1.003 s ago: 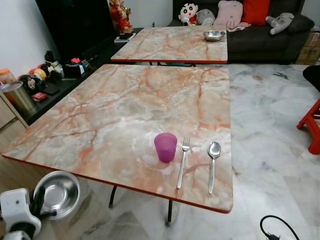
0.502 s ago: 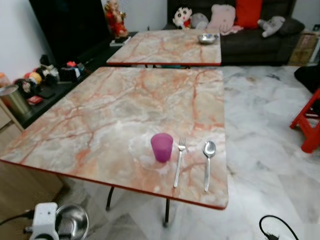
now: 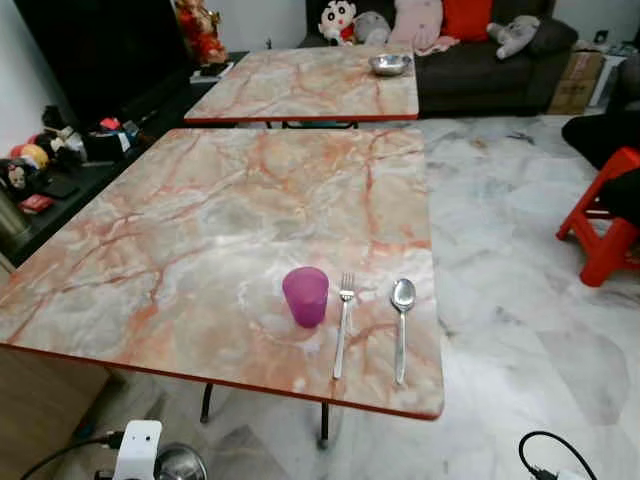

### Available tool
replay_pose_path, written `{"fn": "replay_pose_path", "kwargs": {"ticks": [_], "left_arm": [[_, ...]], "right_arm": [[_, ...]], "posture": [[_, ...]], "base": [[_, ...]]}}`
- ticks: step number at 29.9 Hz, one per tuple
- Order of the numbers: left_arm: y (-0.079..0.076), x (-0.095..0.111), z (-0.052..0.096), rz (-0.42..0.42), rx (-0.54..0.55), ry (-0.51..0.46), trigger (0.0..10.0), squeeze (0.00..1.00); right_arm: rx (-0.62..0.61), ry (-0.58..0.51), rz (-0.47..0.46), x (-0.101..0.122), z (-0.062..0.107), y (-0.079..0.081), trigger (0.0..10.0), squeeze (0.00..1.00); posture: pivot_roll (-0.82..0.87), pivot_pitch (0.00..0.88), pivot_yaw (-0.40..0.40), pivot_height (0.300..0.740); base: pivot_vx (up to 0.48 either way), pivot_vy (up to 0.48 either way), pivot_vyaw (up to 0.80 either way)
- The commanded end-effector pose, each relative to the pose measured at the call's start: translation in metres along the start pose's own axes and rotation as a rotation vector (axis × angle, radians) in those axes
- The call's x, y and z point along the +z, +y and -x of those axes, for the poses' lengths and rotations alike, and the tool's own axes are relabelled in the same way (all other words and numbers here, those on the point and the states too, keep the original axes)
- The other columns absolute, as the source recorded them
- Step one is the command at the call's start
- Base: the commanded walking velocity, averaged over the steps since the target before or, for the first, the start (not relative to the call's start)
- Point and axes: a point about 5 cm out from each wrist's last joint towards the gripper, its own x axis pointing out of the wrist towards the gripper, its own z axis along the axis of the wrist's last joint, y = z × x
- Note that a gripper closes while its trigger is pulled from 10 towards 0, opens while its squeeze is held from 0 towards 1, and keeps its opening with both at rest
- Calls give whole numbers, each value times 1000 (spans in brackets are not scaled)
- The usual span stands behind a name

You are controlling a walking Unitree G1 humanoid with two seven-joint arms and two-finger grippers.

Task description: Setting the table

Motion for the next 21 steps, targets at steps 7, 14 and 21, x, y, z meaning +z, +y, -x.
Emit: {"fn": "replay_pose_path", "kwargs": {"ticks": [7, 14, 21], "left_arm": [[1, -2, -1, 7, 25, 36, 10000, 0], [1, -9, 0, 8, 23, 49, 10000, 0], [3, -11, 1, 7, 27, 58, 10000, 0]], "right_arm": [[6, 7, 1, 0, 0, 3, 10000, 0], [4, 7, -1, -1, 0, 2, 10000, 0], [6, 6, 1, 0, 0, 2, 10000, 0]], "posture": [[9, 59, 75, 740], [9, 62, 73, 740], [8, 55, 73, 740]], "base": [[0, -177, 0], [0, -306, 0], [0, -307, 0]]}}
